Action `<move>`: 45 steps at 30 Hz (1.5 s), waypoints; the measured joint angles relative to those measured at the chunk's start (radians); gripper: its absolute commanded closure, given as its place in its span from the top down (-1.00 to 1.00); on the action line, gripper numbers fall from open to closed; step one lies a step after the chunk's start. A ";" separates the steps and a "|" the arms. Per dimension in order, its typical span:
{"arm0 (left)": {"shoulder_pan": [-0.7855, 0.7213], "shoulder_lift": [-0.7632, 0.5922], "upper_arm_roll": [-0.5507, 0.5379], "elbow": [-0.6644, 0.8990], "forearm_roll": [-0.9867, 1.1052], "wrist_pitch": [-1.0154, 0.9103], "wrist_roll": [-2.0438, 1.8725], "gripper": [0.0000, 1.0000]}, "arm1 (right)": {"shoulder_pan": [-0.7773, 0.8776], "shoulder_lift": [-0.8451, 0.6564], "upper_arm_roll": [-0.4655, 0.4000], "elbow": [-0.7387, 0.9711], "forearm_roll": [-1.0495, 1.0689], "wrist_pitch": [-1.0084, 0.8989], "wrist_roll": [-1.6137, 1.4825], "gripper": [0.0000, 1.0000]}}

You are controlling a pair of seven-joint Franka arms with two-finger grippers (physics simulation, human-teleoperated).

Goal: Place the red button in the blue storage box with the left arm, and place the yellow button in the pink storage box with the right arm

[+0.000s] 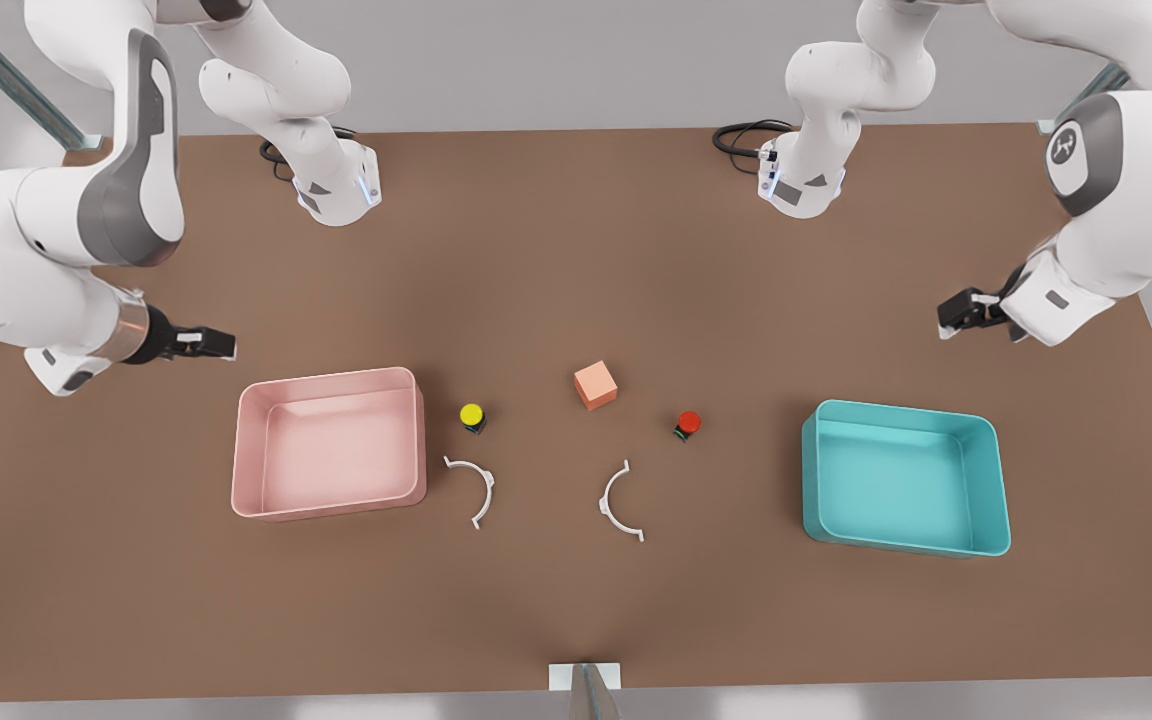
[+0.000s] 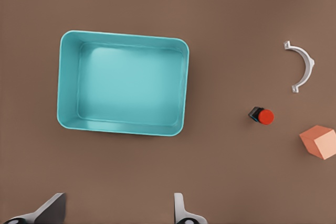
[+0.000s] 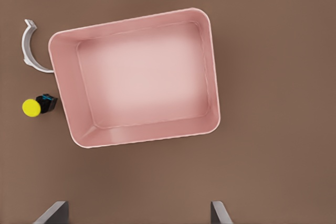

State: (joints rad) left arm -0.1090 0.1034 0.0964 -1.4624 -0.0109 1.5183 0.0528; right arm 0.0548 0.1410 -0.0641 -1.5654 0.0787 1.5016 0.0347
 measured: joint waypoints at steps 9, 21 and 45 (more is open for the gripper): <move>-0.170 0.093 -0.003 -0.234 -0.069 0.191 -0.026 1.00 | 0.016 0.129 0.277 -0.029 -0.032 0.113 -0.023 1.00; -0.371 0.197 -0.001 -0.695 -0.079 0.925 -0.102 1.00 | 0.129 0.290 0.390 -0.096 -0.192 0.394 -0.075 1.00; -0.526 0.421 0.003 -0.619 -0.078 1.289 -0.341 0.97 | 0.187 0.423 0.375 -0.256 -0.174 0.819 0.935 1.00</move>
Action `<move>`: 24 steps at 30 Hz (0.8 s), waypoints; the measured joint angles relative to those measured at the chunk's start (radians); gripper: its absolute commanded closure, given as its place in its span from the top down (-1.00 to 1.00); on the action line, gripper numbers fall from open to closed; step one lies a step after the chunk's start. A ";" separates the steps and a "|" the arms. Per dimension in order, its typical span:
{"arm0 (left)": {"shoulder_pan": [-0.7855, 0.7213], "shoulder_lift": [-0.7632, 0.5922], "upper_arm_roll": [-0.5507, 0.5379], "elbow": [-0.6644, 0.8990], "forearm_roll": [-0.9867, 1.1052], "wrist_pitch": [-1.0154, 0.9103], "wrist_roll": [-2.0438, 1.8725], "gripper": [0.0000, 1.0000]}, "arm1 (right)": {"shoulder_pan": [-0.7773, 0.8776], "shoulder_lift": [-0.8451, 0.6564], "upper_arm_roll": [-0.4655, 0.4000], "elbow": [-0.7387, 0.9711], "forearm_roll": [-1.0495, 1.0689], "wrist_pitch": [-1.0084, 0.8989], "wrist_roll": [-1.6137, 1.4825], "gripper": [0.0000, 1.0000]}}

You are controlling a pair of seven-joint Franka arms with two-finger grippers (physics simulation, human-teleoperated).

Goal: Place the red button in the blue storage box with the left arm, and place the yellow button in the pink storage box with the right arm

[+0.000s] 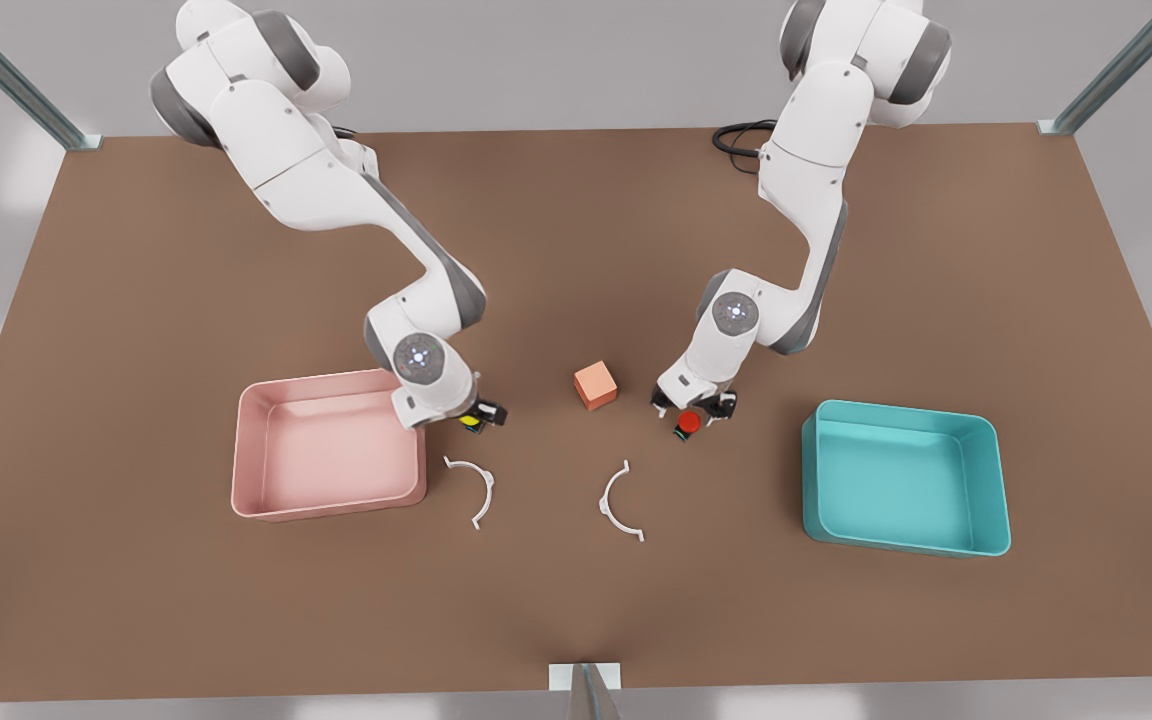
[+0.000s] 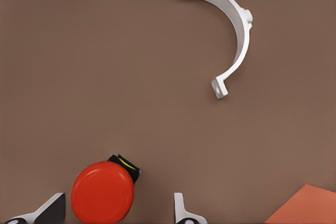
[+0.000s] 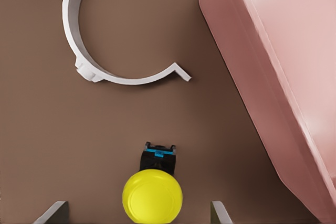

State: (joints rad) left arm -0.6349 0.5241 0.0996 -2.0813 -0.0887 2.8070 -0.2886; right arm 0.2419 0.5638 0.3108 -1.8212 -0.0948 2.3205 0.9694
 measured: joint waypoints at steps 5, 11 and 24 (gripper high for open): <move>0.000 0.009 0.000 0.013 0.000 0.007 -0.027 0.51 | -0.001 0.032 -0.011 0.000 -0.003 0.047 0.141 1.00; 0.002 0.014 0.000 0.014 0.001 0.011 -0.050 0.34 | 0.005 0.054 -0.012 0.003 -0.014 0.076 0.265 1.00; 0.008 -0.060 0.023 0.019 0.003 -0.027 -0.082 0.03 | 0.020 0.066 -0.012 -0.002 -0.086 0.071 0.388 1.00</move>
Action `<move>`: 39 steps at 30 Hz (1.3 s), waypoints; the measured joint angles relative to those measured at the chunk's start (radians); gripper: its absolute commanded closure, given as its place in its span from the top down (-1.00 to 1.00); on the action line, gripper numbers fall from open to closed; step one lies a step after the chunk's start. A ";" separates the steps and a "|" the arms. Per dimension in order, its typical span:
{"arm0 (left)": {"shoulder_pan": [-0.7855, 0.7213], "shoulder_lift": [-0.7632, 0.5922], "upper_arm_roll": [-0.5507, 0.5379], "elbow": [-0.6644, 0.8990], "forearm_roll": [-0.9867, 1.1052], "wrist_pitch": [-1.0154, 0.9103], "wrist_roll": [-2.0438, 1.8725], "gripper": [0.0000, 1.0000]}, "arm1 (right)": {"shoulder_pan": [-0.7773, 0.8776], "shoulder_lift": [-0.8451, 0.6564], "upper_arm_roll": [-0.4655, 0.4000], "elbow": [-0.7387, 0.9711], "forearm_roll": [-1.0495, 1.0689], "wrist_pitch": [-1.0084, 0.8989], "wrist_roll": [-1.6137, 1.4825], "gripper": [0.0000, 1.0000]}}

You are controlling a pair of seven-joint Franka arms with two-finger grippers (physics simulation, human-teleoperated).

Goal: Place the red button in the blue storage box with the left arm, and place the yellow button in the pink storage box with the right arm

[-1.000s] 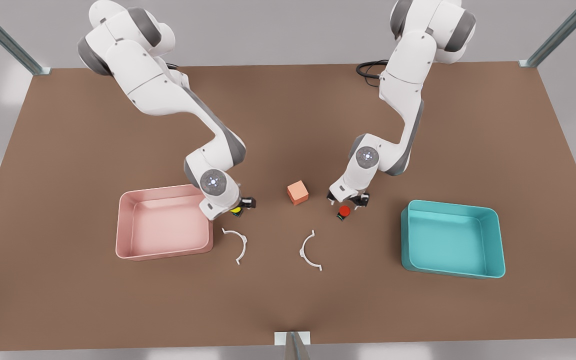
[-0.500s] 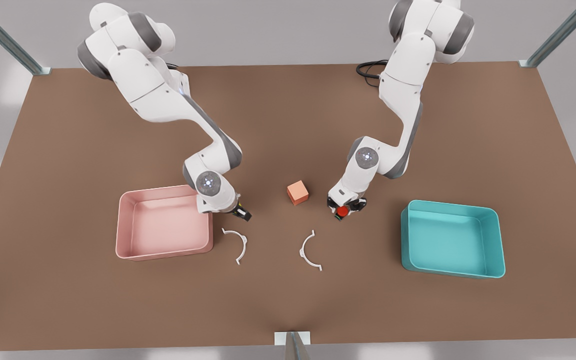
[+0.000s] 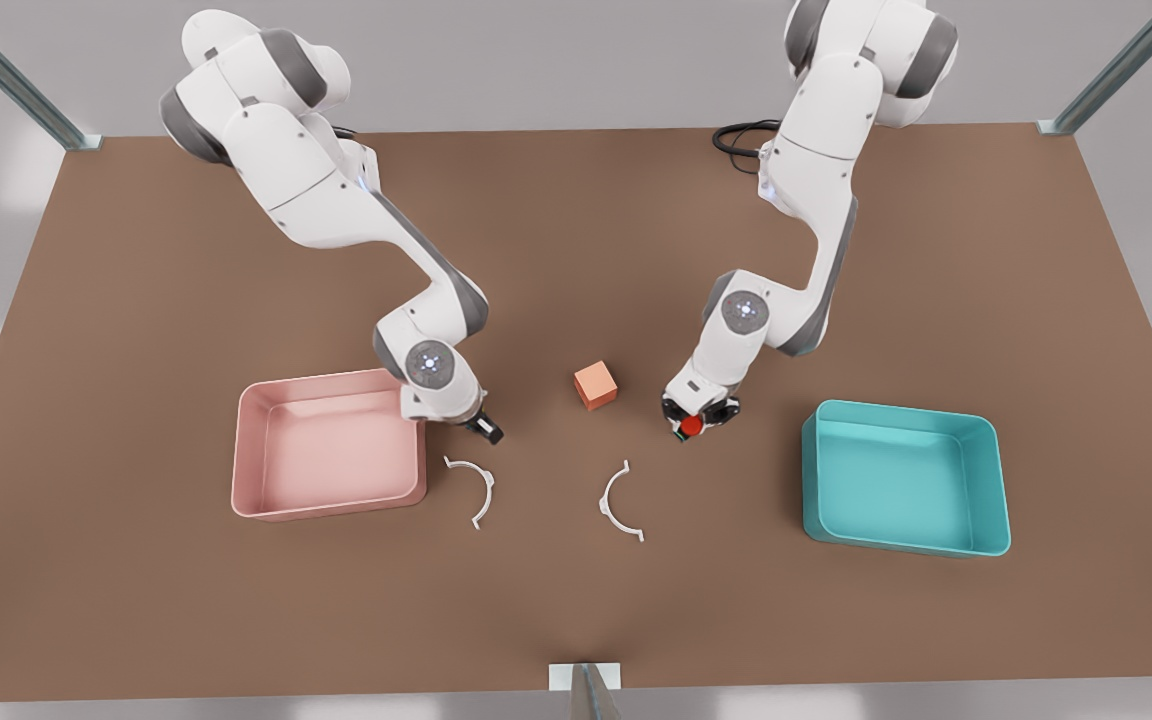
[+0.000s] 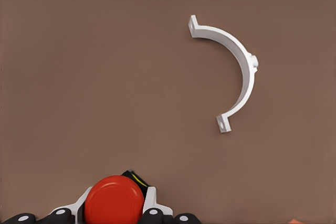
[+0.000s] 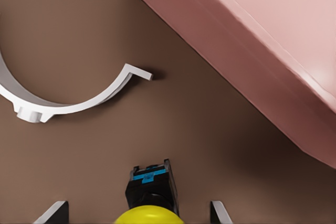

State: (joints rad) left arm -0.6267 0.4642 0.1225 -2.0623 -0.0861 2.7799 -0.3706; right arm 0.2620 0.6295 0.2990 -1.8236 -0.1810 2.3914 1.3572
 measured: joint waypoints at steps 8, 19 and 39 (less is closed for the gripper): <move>0.176 -0.226 0.251 0.035 -0.034 -0.309 0.128 0.03 | 0.005 0.021 0.000 -0.004 -0.037 -0.011 0.017 1.00; 0.309 -0.136 0.254 0.274 -0.100 -0.548 0.477 1.00 | -0.003 0.010 0.014 -0.002 -0.033 0.009 0.023 -0.50; 0.539 -0.277 -0.092 0.677 0.089 -1.219 0.488 1.00 | -0.464 -0.201 0.197 0.054 -0.029 -0.330 -0.269 -0.25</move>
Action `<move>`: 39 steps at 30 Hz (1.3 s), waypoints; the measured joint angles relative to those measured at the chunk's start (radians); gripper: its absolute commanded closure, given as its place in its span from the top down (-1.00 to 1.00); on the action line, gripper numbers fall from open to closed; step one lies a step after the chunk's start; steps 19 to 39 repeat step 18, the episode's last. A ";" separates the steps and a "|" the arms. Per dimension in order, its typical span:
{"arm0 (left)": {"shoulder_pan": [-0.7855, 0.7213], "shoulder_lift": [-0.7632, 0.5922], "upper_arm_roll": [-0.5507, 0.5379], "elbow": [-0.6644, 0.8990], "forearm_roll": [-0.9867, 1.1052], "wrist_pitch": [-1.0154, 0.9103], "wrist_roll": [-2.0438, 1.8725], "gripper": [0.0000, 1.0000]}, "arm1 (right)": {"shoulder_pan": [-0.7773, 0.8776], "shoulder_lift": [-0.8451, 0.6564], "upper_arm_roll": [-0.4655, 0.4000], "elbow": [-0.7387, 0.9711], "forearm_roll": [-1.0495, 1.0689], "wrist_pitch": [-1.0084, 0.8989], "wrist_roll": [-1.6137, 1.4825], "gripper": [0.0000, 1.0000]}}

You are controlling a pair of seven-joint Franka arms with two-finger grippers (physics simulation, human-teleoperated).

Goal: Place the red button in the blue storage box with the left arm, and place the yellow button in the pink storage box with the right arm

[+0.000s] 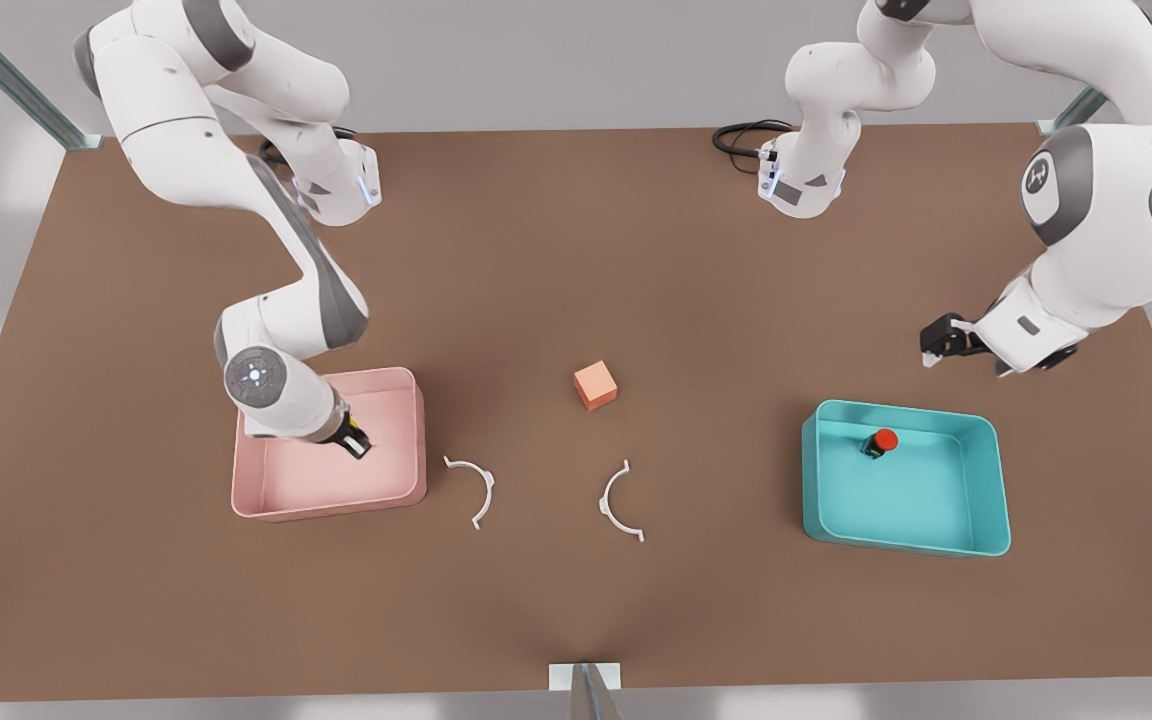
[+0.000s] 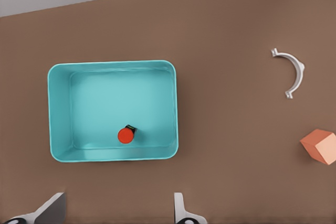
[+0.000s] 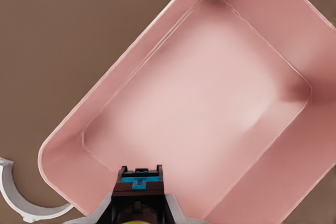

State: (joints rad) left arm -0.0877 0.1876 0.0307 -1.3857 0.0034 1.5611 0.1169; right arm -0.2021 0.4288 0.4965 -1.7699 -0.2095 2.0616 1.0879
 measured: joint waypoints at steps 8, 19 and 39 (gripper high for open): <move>0.003 0.001 0.001 0.000 0.001 -0.022 0.001 1.00 | -0.028 -0.022 0.003 0.116 -0.006 -0.174 -0.180 1.00; 0.001 0.001 0.001 0.000 0.002 -0.030 0.001 1.00 | 0.263 -0.383 -0.480 0.218 0.155 -0.464 -0.495 1.00; 0.001 0.001 0.001 0.000 0.002 -0.030 0.001 1.00 | 0.263 -0.383 -0.480 0.218 0.155 -0.464 -0.495 1.00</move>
